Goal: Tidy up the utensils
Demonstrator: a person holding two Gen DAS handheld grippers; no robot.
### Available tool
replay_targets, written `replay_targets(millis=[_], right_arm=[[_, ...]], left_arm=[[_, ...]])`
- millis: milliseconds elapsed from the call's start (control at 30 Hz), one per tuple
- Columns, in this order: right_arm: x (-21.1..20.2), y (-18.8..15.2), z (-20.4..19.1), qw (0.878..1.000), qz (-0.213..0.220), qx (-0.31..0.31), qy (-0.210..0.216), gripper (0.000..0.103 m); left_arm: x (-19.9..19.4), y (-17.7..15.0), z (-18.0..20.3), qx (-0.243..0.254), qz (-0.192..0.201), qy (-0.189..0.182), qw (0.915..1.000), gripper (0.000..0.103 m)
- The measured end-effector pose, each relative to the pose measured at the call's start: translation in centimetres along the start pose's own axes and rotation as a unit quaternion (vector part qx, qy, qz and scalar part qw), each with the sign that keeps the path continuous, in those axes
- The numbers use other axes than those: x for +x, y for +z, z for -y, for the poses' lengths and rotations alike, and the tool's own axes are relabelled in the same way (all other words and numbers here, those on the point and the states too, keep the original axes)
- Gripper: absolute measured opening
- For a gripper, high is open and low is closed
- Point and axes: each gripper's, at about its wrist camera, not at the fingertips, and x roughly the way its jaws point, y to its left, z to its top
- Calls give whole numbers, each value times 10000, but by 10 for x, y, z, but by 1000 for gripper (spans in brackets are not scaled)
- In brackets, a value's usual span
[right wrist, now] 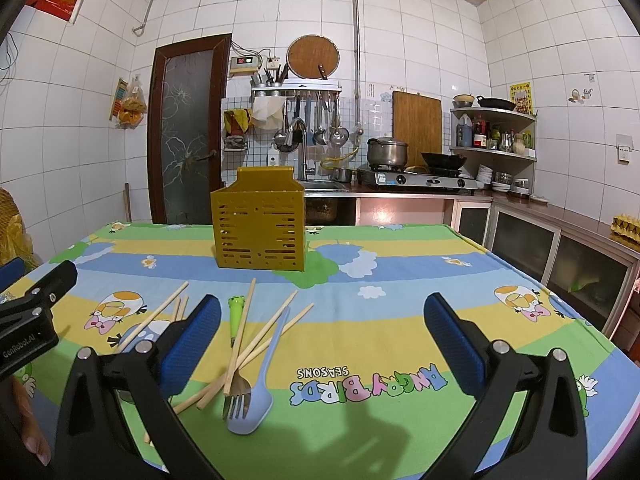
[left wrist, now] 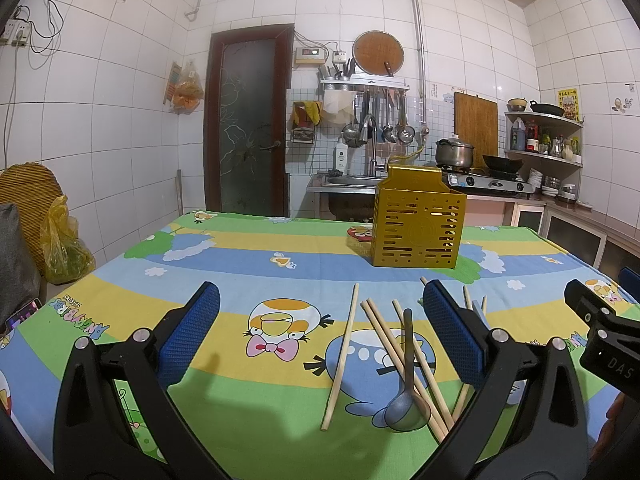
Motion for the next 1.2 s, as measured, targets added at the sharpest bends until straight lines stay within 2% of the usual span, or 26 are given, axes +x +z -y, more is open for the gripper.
replay_targets(millis=[700,867,1000,1200], right_arm=[[5,-2,-6,9998,-130,-64,-121,99],[14,1,-7,9992,-340,-100,-182,99],[29,3,-8,9976,-656,-104,-211,99],[63,15,-12,9922,-1230,6,-191,99]], left_arm=[[-1,6,0,-35,-82,-11,10000,98],[17,3,-5,-65,-414,-43,9991,98],[36,6,-9,33,-878,-143,9960,98],[63,22,-18,218,-1276,-236,9913,98]])
